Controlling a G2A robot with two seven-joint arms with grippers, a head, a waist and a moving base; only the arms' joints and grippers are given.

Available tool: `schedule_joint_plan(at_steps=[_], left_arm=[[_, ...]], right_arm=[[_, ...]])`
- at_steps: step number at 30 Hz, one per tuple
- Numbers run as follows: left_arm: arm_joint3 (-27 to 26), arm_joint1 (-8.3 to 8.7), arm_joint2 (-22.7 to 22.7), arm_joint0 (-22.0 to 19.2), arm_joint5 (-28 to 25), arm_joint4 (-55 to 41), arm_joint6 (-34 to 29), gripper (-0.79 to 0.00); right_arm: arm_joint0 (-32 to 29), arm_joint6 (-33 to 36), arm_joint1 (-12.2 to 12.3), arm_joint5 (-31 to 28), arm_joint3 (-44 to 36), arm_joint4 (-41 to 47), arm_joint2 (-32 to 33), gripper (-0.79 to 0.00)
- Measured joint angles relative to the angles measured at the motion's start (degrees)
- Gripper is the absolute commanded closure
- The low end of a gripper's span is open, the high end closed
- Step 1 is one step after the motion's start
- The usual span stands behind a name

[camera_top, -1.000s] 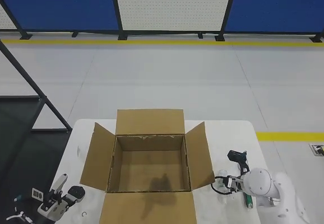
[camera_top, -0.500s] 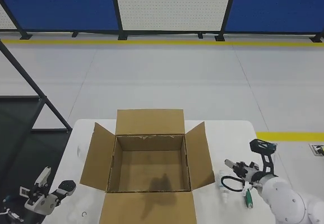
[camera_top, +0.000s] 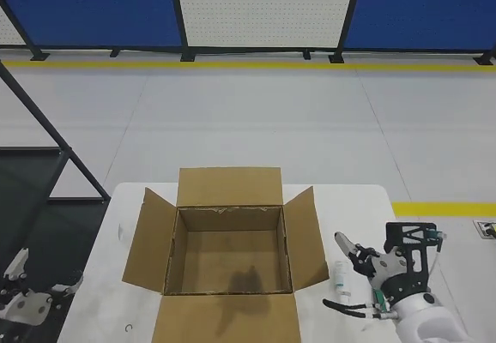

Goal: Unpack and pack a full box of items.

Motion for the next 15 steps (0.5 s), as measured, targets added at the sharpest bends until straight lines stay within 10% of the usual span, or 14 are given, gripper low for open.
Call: schedule_joint_plan(at_steps=[15], left_arm=[[-0.54, -0.03, -0.15, 0.01, 1.17, -1.68, -0.68, -0.785]], right_arm=[[-3.01, -7.12, 0.13, -5.89, 0.18, 4.37, 0.71, -0.785]])
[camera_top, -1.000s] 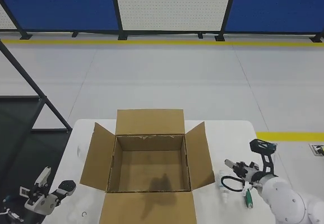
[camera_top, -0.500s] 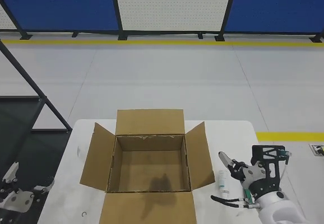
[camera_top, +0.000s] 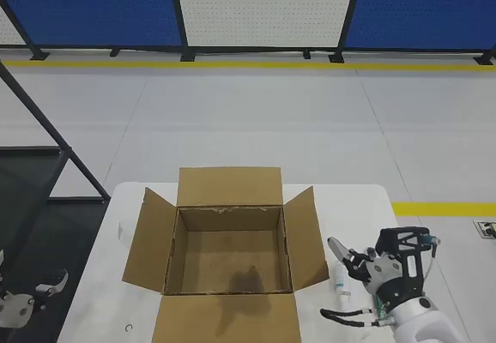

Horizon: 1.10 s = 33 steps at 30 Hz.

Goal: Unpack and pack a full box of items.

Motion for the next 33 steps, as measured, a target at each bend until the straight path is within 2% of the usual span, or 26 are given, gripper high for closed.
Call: schedule_joint_plan(at_steps=[5, 9, 15, 21, 27, 33], left_arm=[[-3.64, 0.10, 3.46, 0.12, 3.09, 2.13, -1.43, -0.785], [-7.02, -0.01, 6.07, 1.11, 2.53, 4.00, -2.54, -0.785], [-10.24, -0.17, 10.16, 1.40, 1.65, 7.83, -0.57, -0.785], [-11.41, -0.15, 13.05, 1.14, 1.71, 10.78, -0.70, -0.785], [-12.09, -0.10, 15.55, 0.55, 2.19, 13.25, -0.55, -0.785], [-11.70, 0.00, 19.01, -1.08, 3.09, 16.95, -0.01, -0.785]], right_arm=[[-1.85, -6.34, 0.09, -3.83, 0.38, 0.15, -1.09, -0.785], [-1.42, -8.41, 0.10, -4.90, 1.92, -0.53, -2.48, -0.785], [-1.07, -9.60, 0.23, -7.53, 2.08, -2.31, -4.32, -0.785], [-1.36, -7.29, 0.44, -9.94, 0.87, -4.30, -6.36, -0.785], [1.35, -2.83, 0.57, -13.19, 1.37, -6.86, -10.02, -0.785], [3.15, -0.33, 0.40, -9.42, 1.60, -10.50, -11.30, -0.785]])
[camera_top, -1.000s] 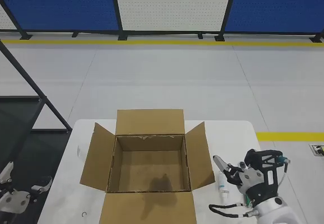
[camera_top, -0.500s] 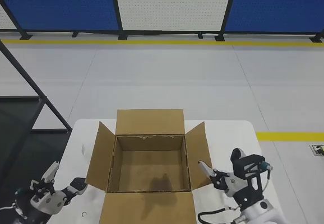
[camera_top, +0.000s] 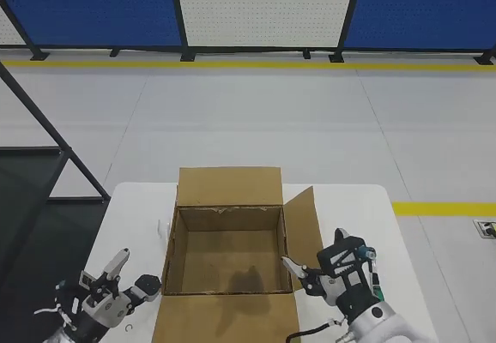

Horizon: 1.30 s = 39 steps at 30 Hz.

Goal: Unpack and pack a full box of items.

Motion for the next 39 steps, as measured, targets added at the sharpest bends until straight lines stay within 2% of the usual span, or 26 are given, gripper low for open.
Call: schedule_joint_plan(at_steps=[6, 8, 13, 15, 19, 21, 24, 26, 30, 36, 39], left_arm=[[0.52, 0.01, 2.83, -0.92, 0.01, 2.38, 0.35, -0.785], [0.59, 0.02, 3.21, -1.03, 0.03, 2.57, 0.29, -0.785], [0.88, 0.06, 3.57, -1.22, 0.03, 2.86, 0.19, -0.785], [1.05, 0.08, 3.66, -1.33, 0.06, 2.88, 0.21, -0.785], [1.31, 0.09, 3.90, -1.66, 0.08, 2.63, 0.43, -0.785], [1.37, 0.05, 3.89, -1.70, -0.33, 2.09, 0.55, -0.785], [1.56, 0.02, 3.02, -1.34, -1.06, 0.81, 0.67, -0.785], [1.88, 0.00, 2.04, -1.17, -1.43, -0.38, 0.97, -0.785], [2.46, -0.10, -0.20, -0.77, -2.20, -3.69, 1.65, -0.785], [4.36, -0.41, -5.38, 0.08, -4.17, -11.64, 3.74, -0.785], [6.22, -0.48, -8.23, 0.43, -3.20, -14.57, 6.23, -0.785]], right_arm=[[-0.61, -1.62, 0.03, -0.98, 0.11, 0.98, 0.28, -0.785], [-1.56, -5.58, 0.10, -2.14, -0.19, 1.59, 0.85, -0.785], [-5.88, -20.76, 0.41, -6.58, -1.82, -0.68, 0.18, -0.785], [-5.73, -22.28, 0.57, -10.36, -1.64, -1.14, -1.48, -0.785], [0.83, -13.01, 0.40, -17.14, 1.69, 0.24, -6.50, -0.785], [5.06, -7.05, 0.02, -16.73, 4.51, 0.53, -9.06, -0.785], [12.08, 3.00, -0.88, -13.00, 9.16, 1.41, -12.88, -0.785], [13.49, 7.65, -0.97, -12.14, 9.79, 1.47, -13.22, -0.785], [12.58, 4.50, -0.94, -12.69, 9.59, 1.43, -13.06, -0.785], [13.25, 4.80, -1.06, -12.33, 13.08, 1.08, -13.77, -0.785], [14.53, 4.31, -1.24, -12.25, 15.26, 2.46, -13.82, -0.785]])
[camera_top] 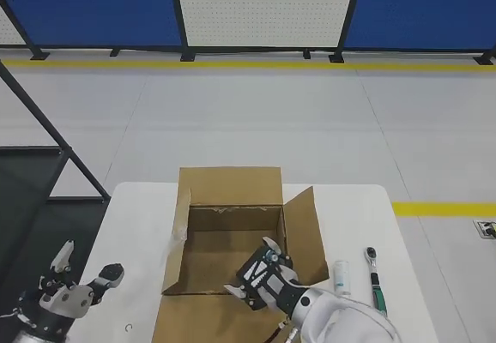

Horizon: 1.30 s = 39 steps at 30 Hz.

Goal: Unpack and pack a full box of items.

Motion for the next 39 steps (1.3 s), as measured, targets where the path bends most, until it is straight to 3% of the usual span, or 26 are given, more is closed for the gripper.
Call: schedule_joint_plan(at_steps=[4, 9, 20, 30, 38, 39], left_arm=[[3.58, 0.33, -1.35, 0.13, 3.62, 2.91, 0.97, -0.785], [7.43, 0.68, 1.24, -1.05, 4.90, 10.70, 1.52, -0.785], [7.44, 0.75, 1.88, -1.31, 5.01, 12.77, 1.74, -0.785], [13.21, -0.02, 13.17, -8.79, -0.76, 17.85, 3.86, -0.785], [17.81, -0.79, 19.32, -13.81, -3.65, 21.18, 8.53, -0.782], [18.28, -0.86, 19.79, -14.30, -3.58, 21.26, 8.86, -0.723]], right_arm=[[1.61, -0.11, -0.11, -1.60, 2.73, 1.61, -0.16, -0.785], [3.04, -0.12, -0.29, -2.22, 4.88, 2.92, -0.60, -0.785], [2.61, -0.94, -0.27, -1.90, 5.27, 2.76, -0.61, -0.785], [2.65, -3.40, -0.30, -3.10, 7.33, 3.76, -0.98, -0.785], [2.65, -3.87, -0.22, -3.50, 7.85, 4.49, -0.47, -0.785], [2.54, -3.94, -0.19, -3.58, 7.84, 4.54, -0.33, -0.785]])
